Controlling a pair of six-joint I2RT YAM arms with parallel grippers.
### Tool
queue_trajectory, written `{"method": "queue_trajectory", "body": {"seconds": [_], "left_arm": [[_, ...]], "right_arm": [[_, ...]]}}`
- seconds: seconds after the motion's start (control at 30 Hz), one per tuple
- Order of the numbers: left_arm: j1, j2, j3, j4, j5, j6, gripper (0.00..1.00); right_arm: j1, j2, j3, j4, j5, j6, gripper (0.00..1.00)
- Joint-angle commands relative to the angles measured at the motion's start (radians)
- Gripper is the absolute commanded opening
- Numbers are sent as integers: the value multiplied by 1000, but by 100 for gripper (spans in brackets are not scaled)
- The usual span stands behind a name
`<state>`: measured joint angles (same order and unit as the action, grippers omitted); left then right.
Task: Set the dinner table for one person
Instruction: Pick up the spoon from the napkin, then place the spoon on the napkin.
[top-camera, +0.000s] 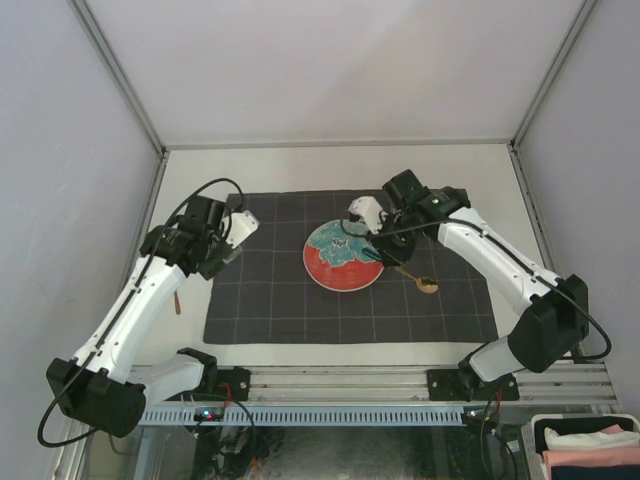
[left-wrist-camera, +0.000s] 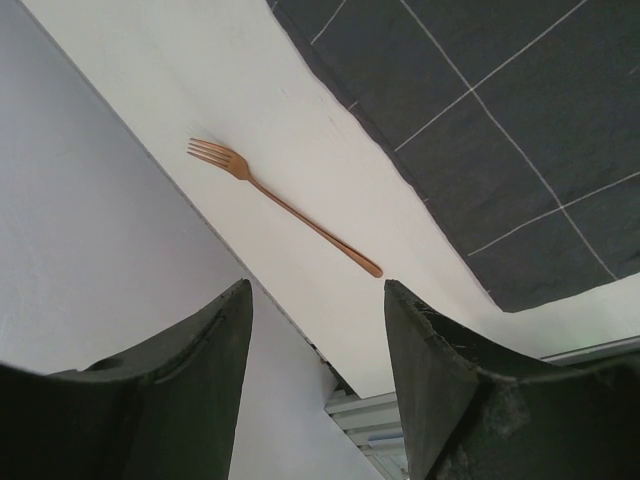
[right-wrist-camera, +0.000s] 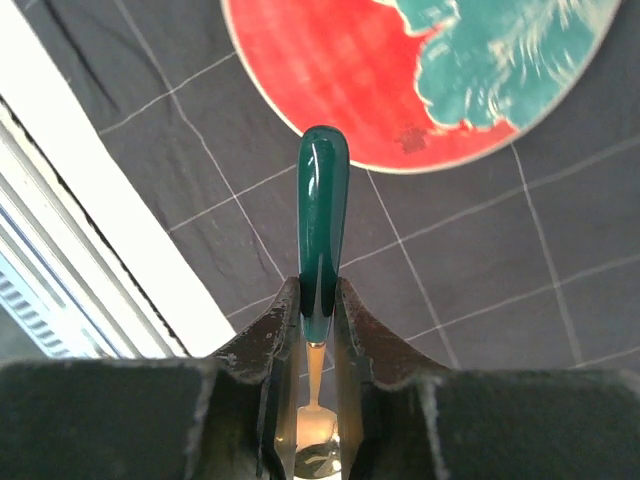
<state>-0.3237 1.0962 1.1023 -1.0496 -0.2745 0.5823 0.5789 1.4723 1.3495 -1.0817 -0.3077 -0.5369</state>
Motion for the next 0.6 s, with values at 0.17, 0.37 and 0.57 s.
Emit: {"method": "queue_trajectory", "body": {"seconds": [0.17, 0.37, 0.57], "left_arm": [[6, 41, -21, 58, 51, -41, 60], [6, 90, 10, 63, 45, -45, 59], [7, 135, 37, 63, 42, -56, 59]], "right_arm": [[-138, 35, 33, 65, 72, 327, 0], [-239, 116, 59, 65, 66, 327, 0], [-358, 214, 128, 51, 58, 379, 0]]}}
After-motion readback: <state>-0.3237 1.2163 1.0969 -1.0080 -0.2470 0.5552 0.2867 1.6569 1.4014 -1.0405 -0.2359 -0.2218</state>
